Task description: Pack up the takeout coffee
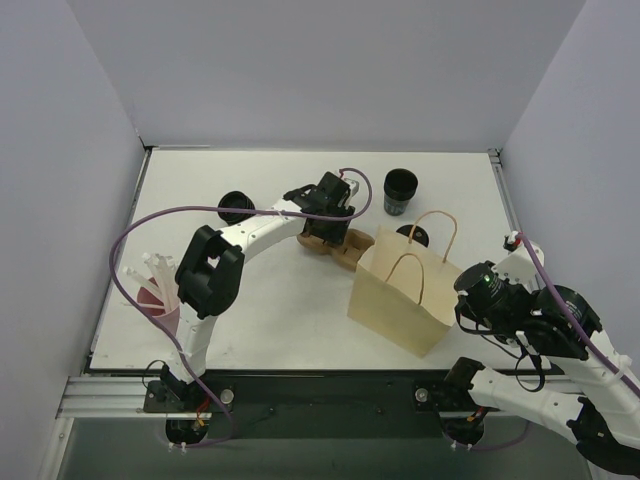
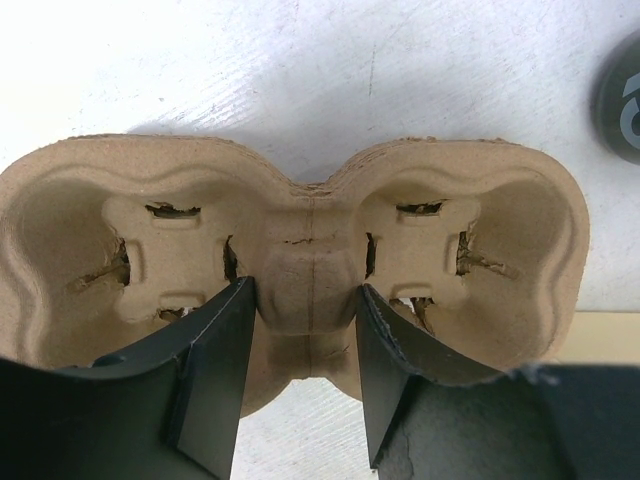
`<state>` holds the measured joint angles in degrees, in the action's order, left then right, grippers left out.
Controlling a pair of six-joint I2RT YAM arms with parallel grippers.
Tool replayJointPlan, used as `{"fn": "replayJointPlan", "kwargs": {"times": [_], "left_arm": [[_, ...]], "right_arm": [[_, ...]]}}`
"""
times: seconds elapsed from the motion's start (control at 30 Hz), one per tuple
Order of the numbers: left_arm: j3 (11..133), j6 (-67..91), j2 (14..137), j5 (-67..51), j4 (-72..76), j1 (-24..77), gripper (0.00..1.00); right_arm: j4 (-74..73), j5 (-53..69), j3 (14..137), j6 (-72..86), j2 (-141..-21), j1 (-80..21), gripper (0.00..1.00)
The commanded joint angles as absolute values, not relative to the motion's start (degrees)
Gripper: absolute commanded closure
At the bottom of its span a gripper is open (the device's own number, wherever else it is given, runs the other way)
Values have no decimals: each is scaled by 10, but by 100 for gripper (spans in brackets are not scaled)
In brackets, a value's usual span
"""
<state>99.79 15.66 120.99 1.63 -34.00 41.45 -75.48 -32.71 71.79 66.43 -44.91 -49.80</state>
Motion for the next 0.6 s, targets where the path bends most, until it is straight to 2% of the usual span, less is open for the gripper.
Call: {"fn": "replayJointPlan", "kwargs": {"times": [0.0, 0.23, 0.47, 0.57], "left_arm": [[1022, 149, 1163, 13, -330, 410, 56], [1023, 147, 1115, 78, -322, 409, 53], [986, 162, 1133, 52, -312, 392, 51], [1009, 163, 1146, 45, -328, 387, 48]], "right_arm": [[-843, -328, 716, 668, -448, -495, 99], [-842, -326, 710, 677, -446, -495, 99], [-835, -325, 704, 679, -449, -495, 99], [-831, -327, 704, 678, -452, -495, 99]]}}
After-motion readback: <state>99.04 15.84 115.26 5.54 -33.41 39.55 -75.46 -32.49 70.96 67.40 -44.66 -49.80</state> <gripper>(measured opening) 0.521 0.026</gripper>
